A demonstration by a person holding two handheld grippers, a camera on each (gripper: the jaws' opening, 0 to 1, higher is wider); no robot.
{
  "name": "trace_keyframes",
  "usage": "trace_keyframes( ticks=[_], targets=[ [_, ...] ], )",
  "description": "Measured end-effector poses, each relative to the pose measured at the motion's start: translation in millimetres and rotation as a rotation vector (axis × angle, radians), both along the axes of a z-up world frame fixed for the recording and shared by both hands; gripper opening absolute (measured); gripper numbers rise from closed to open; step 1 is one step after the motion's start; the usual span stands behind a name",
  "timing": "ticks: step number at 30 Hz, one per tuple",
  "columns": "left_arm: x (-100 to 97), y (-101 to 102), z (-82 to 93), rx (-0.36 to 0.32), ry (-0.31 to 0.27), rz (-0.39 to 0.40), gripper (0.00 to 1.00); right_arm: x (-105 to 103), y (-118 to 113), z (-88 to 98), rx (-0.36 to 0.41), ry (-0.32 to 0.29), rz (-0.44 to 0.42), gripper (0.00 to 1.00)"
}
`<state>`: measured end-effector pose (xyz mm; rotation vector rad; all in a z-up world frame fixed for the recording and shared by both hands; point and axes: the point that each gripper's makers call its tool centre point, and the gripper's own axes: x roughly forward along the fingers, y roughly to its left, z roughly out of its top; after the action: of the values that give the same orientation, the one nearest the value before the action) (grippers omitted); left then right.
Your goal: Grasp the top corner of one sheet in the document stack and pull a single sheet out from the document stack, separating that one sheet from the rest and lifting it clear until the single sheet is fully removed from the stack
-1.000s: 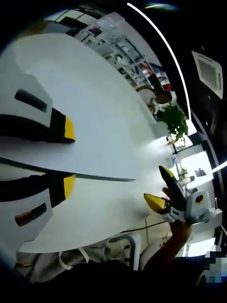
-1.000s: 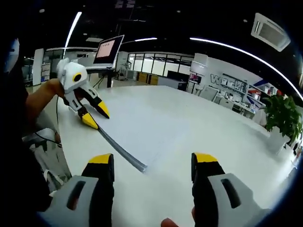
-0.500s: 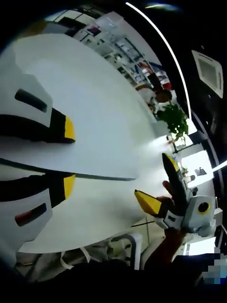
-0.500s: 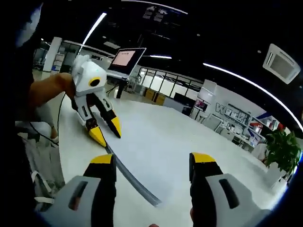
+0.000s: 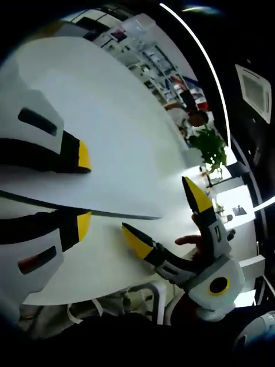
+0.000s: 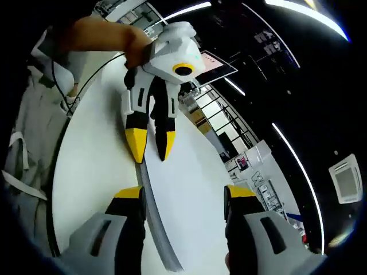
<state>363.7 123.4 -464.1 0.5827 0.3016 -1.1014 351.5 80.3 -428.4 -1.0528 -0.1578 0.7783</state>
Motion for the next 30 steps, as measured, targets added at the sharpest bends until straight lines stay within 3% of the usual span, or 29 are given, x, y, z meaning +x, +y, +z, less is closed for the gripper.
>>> trace_keyframes(
  ticks=[6,13,30],
  targets=[
    [-0.4,-0.1,0.1,-0.006,-0.002,-0.002,0.26,2.0,8.5,-3.4,-0.033,-0.034,0.019,0.49],
    [-0.1,-0.1,0.3,-0.028,0.010,-0.002,0.26,1.3,16.7,-0.2,0.008,-0.032,0.042,0.46],
    [0.1,0.2,0.2,-0.050,0.016,-0.003,0.26,3.5,20.4,0.2,-0.011,-0.034,0.051,0.44]
  ],
)
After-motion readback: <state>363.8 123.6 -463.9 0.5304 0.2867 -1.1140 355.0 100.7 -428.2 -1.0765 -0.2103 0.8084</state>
